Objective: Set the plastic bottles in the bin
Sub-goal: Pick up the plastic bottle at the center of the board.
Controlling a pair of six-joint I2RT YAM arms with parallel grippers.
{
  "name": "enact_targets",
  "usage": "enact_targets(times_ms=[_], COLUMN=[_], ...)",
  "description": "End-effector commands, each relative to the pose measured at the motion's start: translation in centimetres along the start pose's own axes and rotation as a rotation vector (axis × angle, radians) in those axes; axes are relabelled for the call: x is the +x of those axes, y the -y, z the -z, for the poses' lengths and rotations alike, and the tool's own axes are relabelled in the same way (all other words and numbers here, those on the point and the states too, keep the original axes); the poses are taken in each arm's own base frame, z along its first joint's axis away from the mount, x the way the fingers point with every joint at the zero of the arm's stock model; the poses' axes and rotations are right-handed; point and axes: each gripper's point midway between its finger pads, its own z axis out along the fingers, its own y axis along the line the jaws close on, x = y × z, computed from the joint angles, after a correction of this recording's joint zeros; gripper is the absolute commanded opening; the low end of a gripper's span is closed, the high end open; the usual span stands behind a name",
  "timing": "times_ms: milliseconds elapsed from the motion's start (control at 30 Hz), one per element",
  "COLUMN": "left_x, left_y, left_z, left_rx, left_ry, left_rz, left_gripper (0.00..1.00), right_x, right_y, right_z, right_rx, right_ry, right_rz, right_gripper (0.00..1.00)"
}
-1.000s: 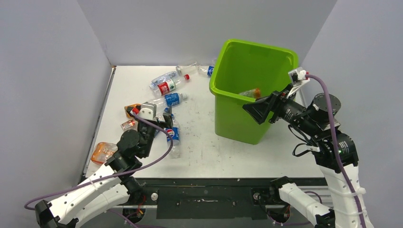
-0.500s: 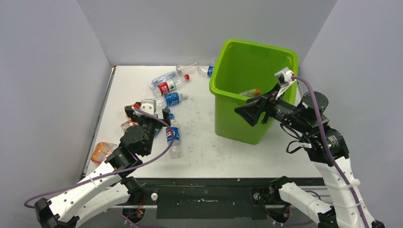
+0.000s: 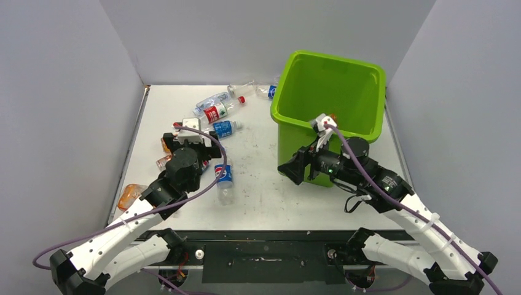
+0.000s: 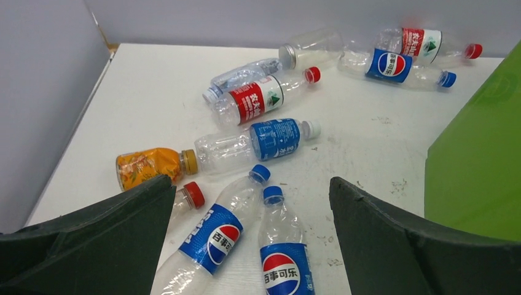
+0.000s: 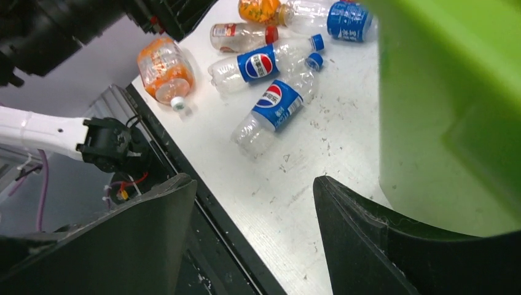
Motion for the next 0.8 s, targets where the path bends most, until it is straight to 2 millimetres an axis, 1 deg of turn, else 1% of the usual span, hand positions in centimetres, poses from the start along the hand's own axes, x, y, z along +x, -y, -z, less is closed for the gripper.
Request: enact_targets(times_ms=[0,33,100,267,333,433,567,767], left_x=[1.4,2.2,4.0,9.1,11.2,13.8,15.9,18.9], left_y=[0.6,0.8,1.4,2.3,2.7,3.4,3.4,2.6], left_z=[-0.3,-0.3,-0.1,0.4,0.6,0.4,-0.3,-0.5], left_rx=[0.029,0.036,0.058,0.047,0.032,0.018,-0.055,-0.177], left_ry=[-0.116,-0.149,-0.208,-0.337,-0.399,-0.488,-0.584,-0.684], left_rz=[0.137,0.177,0.244,0.364,0.398,0.37,0.293,0.214], left_gripper=[0.96,0.96,0.96,0.96,0.96,0.96,0.96,0.96], right_x=[1.2,2.0,3.9,7.7,8.8,10.5,12.2,13.1], right_y=[1.1,1.0,1.5,4.0,4.8,4.9,4.9,4.4], right_z=[-0.8,-0.9,-1.1,-1.1,-0.9,-1.1,-1.3,-0.9], right_rx=[0.114,0.116,0.132,0.209,0.228,0.212,0.199,0.173], right_ry=[0.085,0.095,0.098,0.119,0.132,0.12,0.077,0.067], right_rz=[0.039,0.04,0.032,-0.011,-0.033,-0.056,-0.065,-0.081], right_gripper=[0.71,0.71,0.72,0.73,0.74,0.75,0.79,0.81])
